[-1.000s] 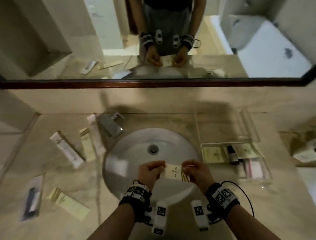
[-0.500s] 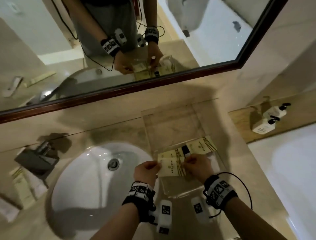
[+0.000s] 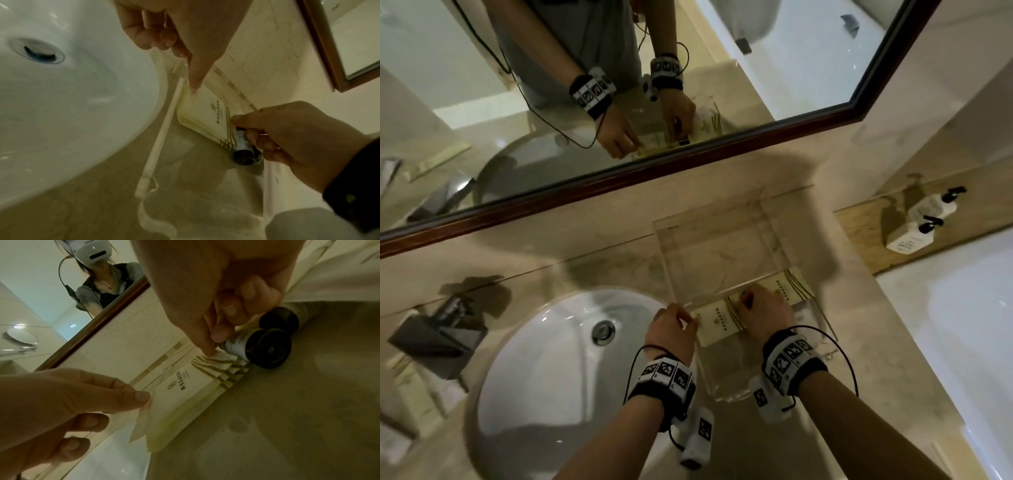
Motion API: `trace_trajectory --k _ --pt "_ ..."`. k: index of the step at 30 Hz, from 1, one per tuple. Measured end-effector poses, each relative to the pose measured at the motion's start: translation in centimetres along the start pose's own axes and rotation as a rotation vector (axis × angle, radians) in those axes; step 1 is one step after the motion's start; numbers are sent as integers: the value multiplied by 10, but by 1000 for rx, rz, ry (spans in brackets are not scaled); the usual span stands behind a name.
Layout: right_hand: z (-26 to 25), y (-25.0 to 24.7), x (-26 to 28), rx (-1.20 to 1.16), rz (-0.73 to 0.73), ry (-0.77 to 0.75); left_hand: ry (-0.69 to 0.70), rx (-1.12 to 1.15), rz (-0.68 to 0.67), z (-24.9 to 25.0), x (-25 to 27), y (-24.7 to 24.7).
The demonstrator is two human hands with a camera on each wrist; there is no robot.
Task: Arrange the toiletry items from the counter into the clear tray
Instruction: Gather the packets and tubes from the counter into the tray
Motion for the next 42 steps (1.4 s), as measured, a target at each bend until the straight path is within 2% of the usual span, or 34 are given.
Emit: trace_trajectory --k 6,9,13,17,20,25,30,34,39,42 --pt "-22 -2 21 -37 10 -39 -28 154 -13 -31 11 -25" --pt "-60 20 34 -70 -62 -116 -96 223 -4 -75 24 -41" --pt "-146 81 65 -55 -232 -320 -235 278 101 -163 46 -74" --pt "-234 150 106 18 -333 -519 -371 340 152 -258 68 -103" --pt "-298 207 147 50 -435 -641 -463 404 244 -337 93 -135" --pt "-369 297 204 124 -602 -730 -608 469 352 -452 134 -176" --pt "-414 370 253 262 -728 -803 -754 484 361 -546 160 -192" --pt "-441 402 273 349 -741 -849 -779 463 283 -582 153 -192" --pt "-467 409 280 580 -538 -971 -717 469 216 -587 127 -195" --pt "-462 416 274 532 -592 -840 -705 486 207 -585 118 -198"
Point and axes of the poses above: each hand's wrist, its own x-axis away from the middle knuckle, its own y-axis out of the palm, z = x × y, the point moved 10 cm from there along -x, towards the middle knuckle, and after that the axes turned 10 degrees about -y, right-handed, at the moved point
